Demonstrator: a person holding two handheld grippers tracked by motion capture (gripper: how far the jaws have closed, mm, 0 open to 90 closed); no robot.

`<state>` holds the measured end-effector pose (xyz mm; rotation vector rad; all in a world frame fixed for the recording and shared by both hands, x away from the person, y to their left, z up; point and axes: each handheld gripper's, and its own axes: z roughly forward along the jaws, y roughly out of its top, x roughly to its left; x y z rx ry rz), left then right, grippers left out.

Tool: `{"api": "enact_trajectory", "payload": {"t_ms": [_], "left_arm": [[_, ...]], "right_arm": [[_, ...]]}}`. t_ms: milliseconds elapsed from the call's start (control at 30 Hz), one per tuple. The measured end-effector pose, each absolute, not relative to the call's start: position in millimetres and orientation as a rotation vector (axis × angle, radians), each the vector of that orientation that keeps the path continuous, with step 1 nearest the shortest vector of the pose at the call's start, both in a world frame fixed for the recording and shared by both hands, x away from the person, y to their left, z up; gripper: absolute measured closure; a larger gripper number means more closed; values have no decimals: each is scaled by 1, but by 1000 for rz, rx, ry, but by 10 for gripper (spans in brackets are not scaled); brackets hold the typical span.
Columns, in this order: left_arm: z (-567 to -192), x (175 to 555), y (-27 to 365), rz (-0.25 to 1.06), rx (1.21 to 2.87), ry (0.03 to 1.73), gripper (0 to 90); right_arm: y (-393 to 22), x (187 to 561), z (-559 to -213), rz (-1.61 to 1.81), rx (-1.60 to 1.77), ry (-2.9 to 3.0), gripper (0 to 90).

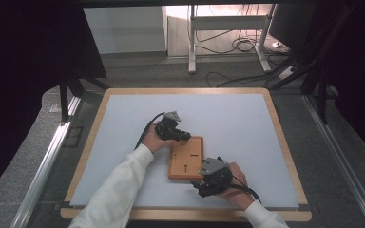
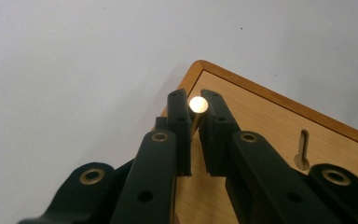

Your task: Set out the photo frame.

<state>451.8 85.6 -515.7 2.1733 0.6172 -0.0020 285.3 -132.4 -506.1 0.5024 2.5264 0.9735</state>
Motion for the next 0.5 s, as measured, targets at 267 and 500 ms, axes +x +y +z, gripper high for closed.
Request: {"api": "enact_trajectory", "payload": {"t_ms": [267,500], "left_arm": [[-515,457,87,-53,2172,627,838],[-515,461,87,-84,2178,628,835]], "right_arm": [[-123,288,-510,920,477,2522,177],[-118,290,-514,873,462,2511,164]]}}
